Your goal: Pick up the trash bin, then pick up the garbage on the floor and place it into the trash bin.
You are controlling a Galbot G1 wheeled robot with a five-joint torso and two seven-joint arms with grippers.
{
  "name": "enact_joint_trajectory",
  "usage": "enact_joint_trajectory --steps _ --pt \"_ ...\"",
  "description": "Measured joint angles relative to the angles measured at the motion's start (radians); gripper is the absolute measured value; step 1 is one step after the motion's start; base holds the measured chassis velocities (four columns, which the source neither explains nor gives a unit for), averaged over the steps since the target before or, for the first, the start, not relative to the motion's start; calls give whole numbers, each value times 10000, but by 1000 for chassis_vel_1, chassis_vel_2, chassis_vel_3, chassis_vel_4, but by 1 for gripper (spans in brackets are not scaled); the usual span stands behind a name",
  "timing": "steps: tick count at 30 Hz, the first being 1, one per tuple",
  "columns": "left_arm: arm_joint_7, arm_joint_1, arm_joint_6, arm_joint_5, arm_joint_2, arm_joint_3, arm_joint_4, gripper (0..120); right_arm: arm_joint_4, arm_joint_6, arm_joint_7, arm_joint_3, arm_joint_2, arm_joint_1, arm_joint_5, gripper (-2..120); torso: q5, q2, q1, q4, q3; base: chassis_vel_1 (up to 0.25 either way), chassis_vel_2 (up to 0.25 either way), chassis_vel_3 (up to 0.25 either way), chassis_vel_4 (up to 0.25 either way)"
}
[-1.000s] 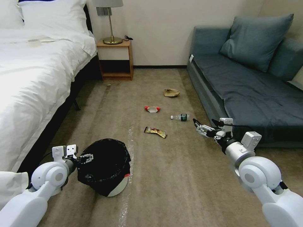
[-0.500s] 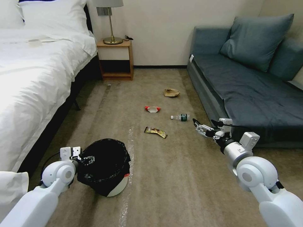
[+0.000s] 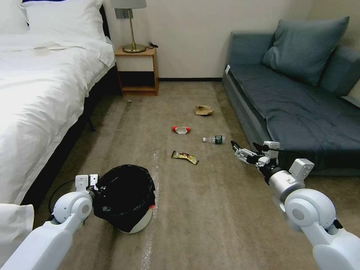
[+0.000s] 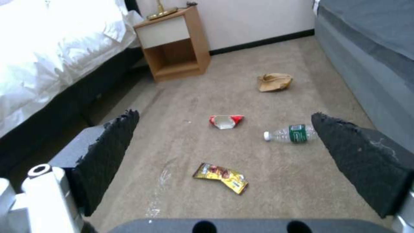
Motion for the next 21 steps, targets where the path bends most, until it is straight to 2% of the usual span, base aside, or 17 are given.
enact_joint_trajectory --steps 16,20,21 --pt "344 448 -19 924 -9 -443 -366 7 163 0 119 427 -9 -339 95 100 1 -1 0 -1 0 0 0 0 0" --pt "373 549 -20 1148 146 -607 -557 5 162 -11 120 443 58 -386 237 100 3 -1 0 1 0 0 0 0 0" --pt "422 623 -18 1345 326 -719 -716 4 162 -40 116 444 75 -399 360 100 -3 -1 0 0 0 0 0 0 0"
